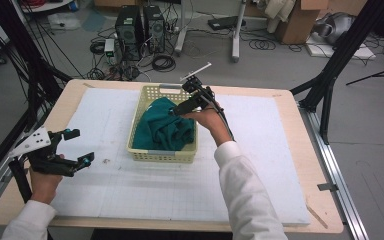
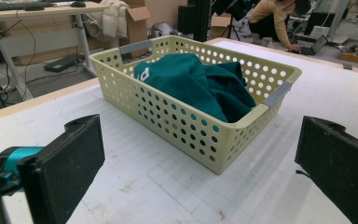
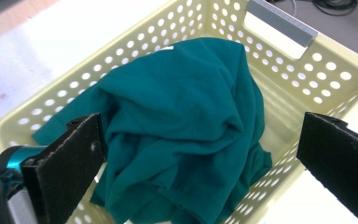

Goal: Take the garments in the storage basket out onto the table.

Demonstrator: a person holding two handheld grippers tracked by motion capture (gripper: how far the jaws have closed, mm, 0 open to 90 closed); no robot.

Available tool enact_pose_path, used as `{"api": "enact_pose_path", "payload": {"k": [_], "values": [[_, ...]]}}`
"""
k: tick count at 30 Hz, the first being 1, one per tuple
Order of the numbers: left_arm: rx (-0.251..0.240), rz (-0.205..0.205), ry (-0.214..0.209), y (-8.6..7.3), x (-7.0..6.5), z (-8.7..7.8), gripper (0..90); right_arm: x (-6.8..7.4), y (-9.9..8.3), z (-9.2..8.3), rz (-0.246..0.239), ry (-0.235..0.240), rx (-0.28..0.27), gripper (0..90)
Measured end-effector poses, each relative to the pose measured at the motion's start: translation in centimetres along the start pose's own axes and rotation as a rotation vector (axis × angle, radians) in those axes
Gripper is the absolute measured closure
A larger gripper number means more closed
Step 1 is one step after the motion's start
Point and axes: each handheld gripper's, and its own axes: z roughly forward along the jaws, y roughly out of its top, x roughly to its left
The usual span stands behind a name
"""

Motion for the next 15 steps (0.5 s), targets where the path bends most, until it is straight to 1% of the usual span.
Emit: {"api": "enact_pose_path", "payload": {"k": [2,6,7,9,15], "values": [[0.003,-0.001,-0.001,0.0,0.0,0.0,1.7,0.2,0.5,0.5,-0.001,-0.008,0.017,0.1],[0.002,-0.003,-0.001,0.0,0.0,0.0,1.7,0.7,1.5,1.6,-0.002,0.001,0.052,0.1],[0.000,-0.005,-0.001,0.0,0.0,0.0,1.8,0.8,1.7,1.8,0.001,-0.007,0.063,0.0],[-0.003,-0.006,-0.001,0.0,0.0,0.0,1.7,1.1,2.1,2.3,-0.015,-0.020,0.088,0.1],[-0.006,-0.008,-0.001,0.0,0.1,-0.1,1.8,1.5,3.0,3.6,-0.009,-0.043,0.117,0.1]]}}
